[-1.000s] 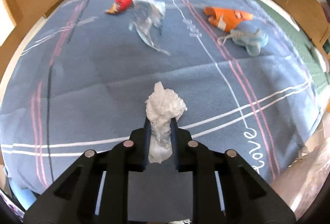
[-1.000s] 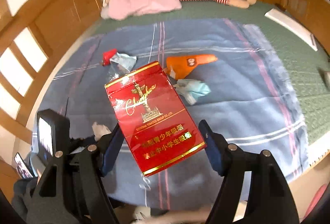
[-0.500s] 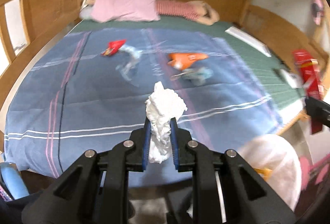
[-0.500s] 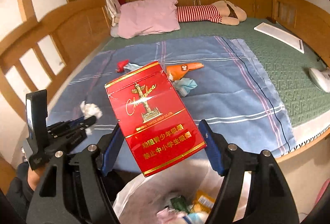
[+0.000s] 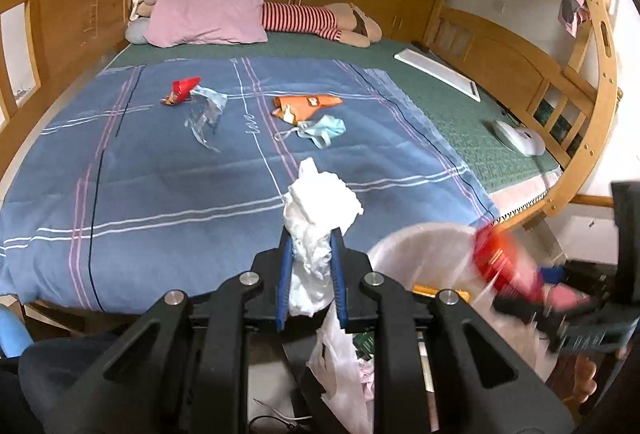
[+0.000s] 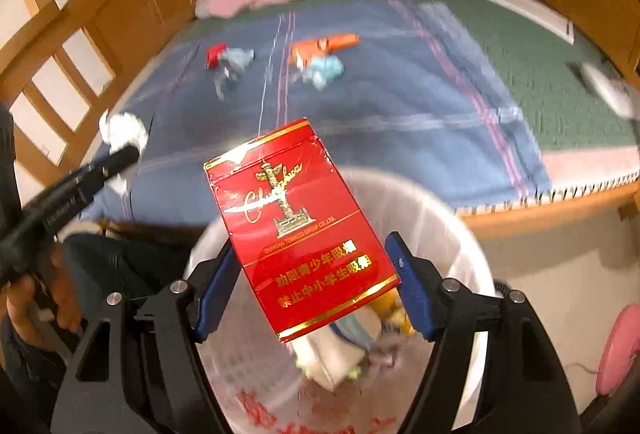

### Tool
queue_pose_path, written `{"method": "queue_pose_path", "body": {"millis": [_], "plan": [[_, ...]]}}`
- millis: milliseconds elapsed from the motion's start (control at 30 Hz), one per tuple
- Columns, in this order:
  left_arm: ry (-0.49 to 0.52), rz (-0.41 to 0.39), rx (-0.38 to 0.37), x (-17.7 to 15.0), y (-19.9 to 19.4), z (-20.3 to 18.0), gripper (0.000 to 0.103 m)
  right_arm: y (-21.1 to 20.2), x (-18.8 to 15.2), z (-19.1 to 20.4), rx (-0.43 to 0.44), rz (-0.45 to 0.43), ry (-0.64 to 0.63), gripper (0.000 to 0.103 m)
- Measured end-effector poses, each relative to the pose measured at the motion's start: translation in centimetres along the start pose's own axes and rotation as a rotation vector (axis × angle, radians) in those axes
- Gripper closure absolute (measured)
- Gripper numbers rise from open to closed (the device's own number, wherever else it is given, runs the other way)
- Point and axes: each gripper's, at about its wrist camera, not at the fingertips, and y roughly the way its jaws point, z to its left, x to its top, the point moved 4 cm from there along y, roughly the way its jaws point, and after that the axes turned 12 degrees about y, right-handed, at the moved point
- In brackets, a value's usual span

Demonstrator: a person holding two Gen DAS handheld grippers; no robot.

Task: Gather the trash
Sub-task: 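Carry the red box and white tissue toward the wastebasket with both tools, then open the right tool over the basket while left releases the tissue into it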

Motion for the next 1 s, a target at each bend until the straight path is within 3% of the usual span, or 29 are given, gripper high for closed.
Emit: {"method": "queue_pose_path", "body": {"millis": [33,67,167,267,367,467,600,633,700,733,800,867,1000], "plan": [[0.004,0.007,-0.005,-0.1,0.2,-0.3,0.084,0.9,-0.9,-0.1,-0.019,0.071,-0.021,0.027],[0.006,0.011,-0.008,-0.2,0.3,-0.5,0.084,2.2,-2.1,-0.2,-0.057,0.159,-0.054,0.015],[0.010,0.022,-0.012,-0.4,0.8,-0.9,0.084,2.9,-3.3,-0.2,-0.100,0.184,-0.096,0.011],[0.011,0.039,-0.016,-0.8,1.2,-1.1,0.084,2.0,-2.8,-0.7,-0.069,0.144,-0.041,0.011],[0.018,0.055,-0.030,-1.2,1.6,-1.7,0.084,-0.7,-0.8,-2.1,-0.079,0.006,0.054,0.011],[0.074,0.077,-0.093,-1.7,2.2,-3.8,0.084,-5.8,1.0,-3.7,-0.070,-0.258,0.190,0.011],[0.228,0.109,-0.224,-3.0,2.7,-8.6,0.084,-8.6,1.4,-6.0,0.041,-0.397,0.333,0.011],[0.295,0.131,-0.280,-3.8,3.0,-10.5,0.084,-9.0,1.4,-6.5,0.067,-0.417,0.363,0.011],[0.379,0.151,-0.322,-4.9,3.2,-12.5,0.082,-9.4,1.8,-7.2,0.091,-0.436,0.397,0.011],[0.438,0.173,-0.325,-5.7,3.4,-13.8,0.078,-9.4,1.9,-7.4,0.104,-0.439,0.414,0.011],[0.488,0.183,-0.317,-6.5,3.6,-14.8,0.061,-9.3,2.1,-7.7,0.114,-0.428,0.424,0.011],[0.508,0.160,-0.294,-6.7,3.3,-15.0,0.032,-9.1,2.3,-7.6,0.135,-0.408,0.441,0.011],[0.430,0.084,-0.294,-5.5,2.2,-13.7,0.015,-8.7,2.8,-7.5,0.152,-0.396,0.453,0.011]]}}
